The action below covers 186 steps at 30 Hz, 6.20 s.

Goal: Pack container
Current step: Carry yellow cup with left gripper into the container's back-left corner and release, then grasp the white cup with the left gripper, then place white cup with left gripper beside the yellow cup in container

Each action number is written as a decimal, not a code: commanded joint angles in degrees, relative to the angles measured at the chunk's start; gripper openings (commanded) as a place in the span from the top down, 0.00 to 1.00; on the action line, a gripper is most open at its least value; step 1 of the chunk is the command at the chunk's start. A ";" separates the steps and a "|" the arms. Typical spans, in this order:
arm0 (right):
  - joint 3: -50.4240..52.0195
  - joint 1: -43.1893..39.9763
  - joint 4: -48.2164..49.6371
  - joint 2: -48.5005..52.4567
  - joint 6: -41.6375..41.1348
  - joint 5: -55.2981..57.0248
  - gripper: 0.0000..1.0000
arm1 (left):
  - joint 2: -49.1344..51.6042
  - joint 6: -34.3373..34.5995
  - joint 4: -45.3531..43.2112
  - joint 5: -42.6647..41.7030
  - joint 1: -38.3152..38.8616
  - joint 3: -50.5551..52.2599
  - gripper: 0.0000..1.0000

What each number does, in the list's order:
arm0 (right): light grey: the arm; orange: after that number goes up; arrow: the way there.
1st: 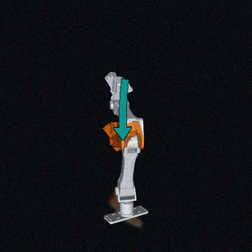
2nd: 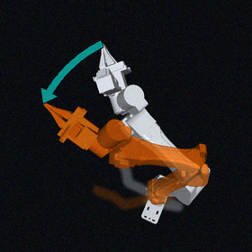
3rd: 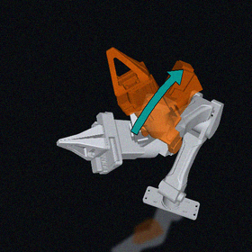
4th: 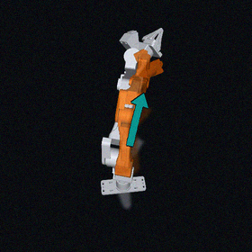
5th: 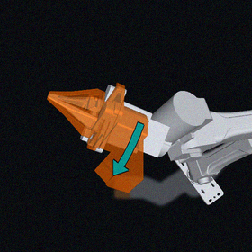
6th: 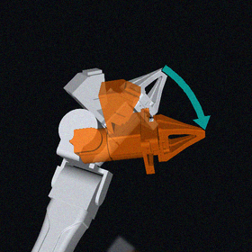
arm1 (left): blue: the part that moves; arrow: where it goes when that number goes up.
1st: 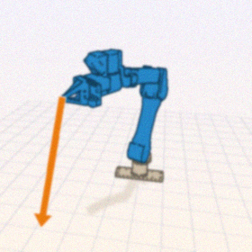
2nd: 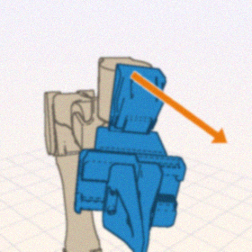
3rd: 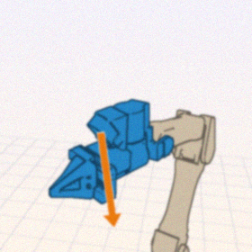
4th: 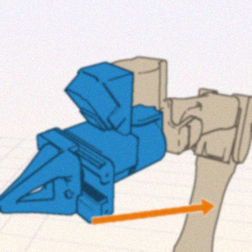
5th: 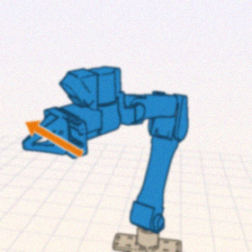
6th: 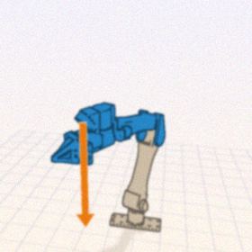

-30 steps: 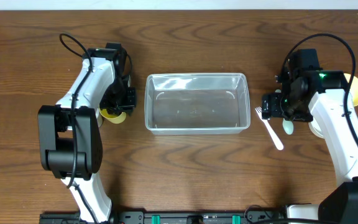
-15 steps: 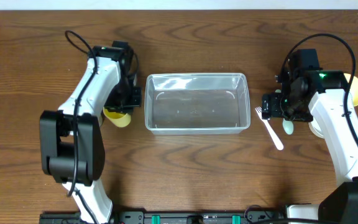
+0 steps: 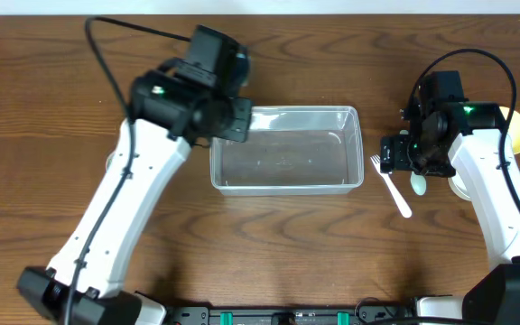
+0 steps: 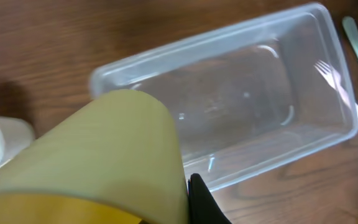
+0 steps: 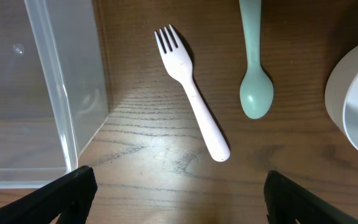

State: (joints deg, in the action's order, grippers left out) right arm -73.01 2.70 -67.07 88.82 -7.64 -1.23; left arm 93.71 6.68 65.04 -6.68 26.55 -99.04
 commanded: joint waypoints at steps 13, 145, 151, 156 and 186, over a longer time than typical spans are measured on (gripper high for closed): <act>0.48 -0.66 -0.24 0.24 -0.46 0.81 0.11 | 22.10 -2.58 -3.02 5.92 1.40 0.39 0.94; 0.50 -0.66 -1.07 0.24 0.87 1.42 0.05 | 30.42 -5.64 4.00 1.77 7.93 -14.43 0.94; 0.50 -0.66 -1.09 0.24 0.87 1.42 0.05 | 30.62 -6.03 1.81 2.80 7.93 -14.43 0.94; 0.50 -0.66 -1.09 0.24 0.87 1.42 0.06 | 30.73 -6.69 1.86 4.76 7.93 -14.43 0.94; 0.50 -0.66 -1.11 0.24 0.87 1.42 0.05 | 34.23 -9.66 4.42 7.82 7.89 -16.11 0.55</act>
State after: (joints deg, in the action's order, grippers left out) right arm -72.66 2.70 -68.10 88.82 -7.18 -0.38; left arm 129.34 -2.94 68.82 0.25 34.61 -113.40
